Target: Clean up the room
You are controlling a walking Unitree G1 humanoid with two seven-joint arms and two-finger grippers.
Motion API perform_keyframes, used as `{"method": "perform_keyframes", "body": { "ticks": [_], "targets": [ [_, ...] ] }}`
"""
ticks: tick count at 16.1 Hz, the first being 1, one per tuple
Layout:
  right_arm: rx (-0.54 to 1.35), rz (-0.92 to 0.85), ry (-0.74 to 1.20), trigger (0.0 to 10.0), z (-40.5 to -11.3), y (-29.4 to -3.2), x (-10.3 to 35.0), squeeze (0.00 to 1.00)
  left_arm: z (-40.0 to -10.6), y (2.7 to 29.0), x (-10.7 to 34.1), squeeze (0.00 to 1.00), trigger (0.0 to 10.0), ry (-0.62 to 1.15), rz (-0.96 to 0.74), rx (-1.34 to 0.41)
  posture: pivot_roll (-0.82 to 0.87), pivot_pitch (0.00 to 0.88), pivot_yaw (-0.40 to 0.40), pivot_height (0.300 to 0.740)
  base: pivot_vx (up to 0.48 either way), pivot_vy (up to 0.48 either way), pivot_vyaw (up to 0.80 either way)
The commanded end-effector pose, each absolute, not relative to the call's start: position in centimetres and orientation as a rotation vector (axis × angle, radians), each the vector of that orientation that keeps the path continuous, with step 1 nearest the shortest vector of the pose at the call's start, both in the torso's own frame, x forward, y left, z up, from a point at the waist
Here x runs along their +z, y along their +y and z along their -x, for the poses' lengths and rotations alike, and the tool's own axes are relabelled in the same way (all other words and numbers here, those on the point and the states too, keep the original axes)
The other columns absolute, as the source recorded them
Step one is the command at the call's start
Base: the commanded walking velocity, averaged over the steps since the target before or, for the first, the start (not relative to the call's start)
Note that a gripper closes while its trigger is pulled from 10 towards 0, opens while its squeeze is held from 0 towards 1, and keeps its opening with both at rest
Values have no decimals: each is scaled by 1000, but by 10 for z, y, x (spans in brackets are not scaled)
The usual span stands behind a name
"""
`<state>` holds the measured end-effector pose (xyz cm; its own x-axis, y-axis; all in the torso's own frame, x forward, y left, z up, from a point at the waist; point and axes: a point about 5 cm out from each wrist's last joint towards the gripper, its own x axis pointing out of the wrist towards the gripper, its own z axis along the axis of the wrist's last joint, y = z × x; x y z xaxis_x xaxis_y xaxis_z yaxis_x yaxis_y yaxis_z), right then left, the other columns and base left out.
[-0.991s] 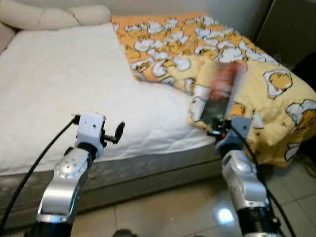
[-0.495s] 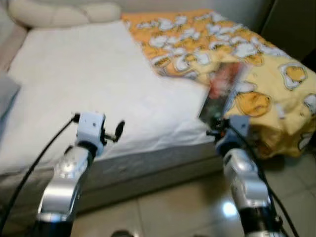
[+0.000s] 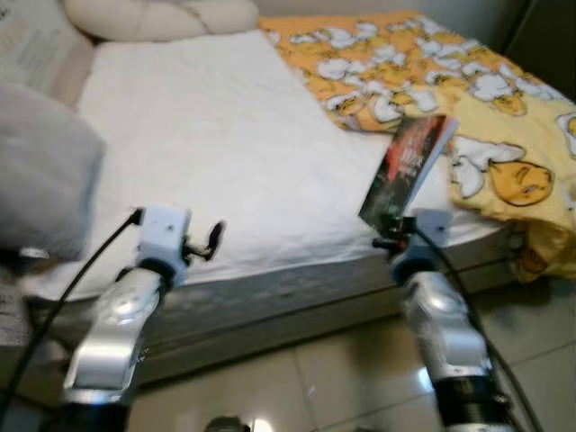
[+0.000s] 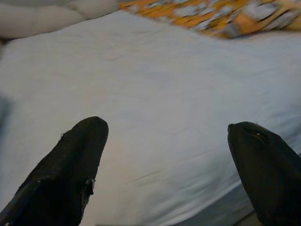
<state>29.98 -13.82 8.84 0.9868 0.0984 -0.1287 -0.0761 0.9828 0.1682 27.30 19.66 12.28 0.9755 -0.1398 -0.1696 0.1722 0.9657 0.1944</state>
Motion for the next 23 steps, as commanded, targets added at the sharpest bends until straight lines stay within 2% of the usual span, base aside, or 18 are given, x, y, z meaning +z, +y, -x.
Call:
{"method": "perform_keyframes", "body": {
  "ticks": [1,14,23],
  "targets": [
    [98,-141,81,10000,-304,-141,101,0,-276,191,128,0,10000,133,-206,-175,25,0,2,740,0,409,0],
    [143,-108,64,10000,-309,-137,106,0,-284,195,136,0,10000,81,-164,-116,25,0,5,740,0,31,0],
    [164,-86,74,10000,-310,-135,105,0,-285,196,137,0,10000,79,-161,-112,25,0,6,740,302,0,717]
  ]
}}
